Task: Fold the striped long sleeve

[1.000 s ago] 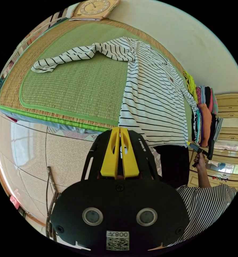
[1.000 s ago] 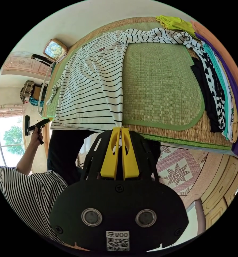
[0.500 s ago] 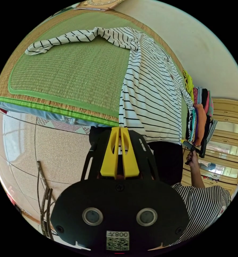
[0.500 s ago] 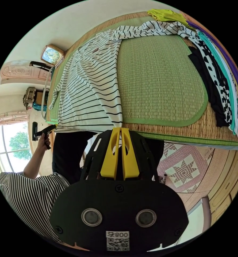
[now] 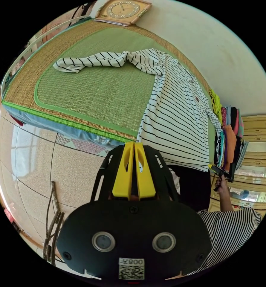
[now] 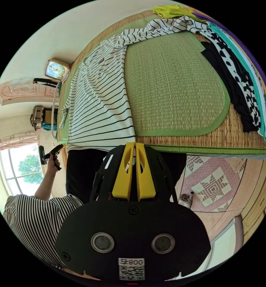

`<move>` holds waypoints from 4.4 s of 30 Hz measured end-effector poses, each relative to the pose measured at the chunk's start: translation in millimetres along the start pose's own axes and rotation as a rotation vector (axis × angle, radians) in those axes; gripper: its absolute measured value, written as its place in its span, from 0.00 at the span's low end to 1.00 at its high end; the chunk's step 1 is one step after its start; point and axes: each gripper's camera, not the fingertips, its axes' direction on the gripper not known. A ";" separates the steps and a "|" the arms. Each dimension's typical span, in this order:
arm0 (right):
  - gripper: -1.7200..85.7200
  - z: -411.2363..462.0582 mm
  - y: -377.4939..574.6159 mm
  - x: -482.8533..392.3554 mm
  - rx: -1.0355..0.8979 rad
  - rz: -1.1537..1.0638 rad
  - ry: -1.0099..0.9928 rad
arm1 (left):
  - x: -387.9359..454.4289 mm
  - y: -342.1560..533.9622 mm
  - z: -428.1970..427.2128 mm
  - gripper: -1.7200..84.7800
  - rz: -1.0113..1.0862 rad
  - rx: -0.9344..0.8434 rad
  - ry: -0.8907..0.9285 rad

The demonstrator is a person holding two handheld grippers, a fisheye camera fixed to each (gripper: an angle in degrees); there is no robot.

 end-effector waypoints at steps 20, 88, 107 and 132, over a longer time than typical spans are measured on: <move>0.02 18.4 -35.4 -46.2 0.062 -0.291 0.214 | 332.9 -94.1 147.9 0.02 0.656 -0.270 -0.108; 0.03 -59.0 -126.5 28.1 0.650 -0.739 -0.290 | 758.5 -304.7 244.5 0.14 0.772 -0.112 0.740; 0.04 26.9 -175.6 -43.3 0.390 -0.870 -0.304 | 695.0 -306.8 193.7 0.02 0.723 -0.107 0.470; 0.03 104.0 -225.5 -121.9 0.249 -0.924 -0.191 | 587.9 -272.8 101.6 0.02 0.802 -0.116 0.315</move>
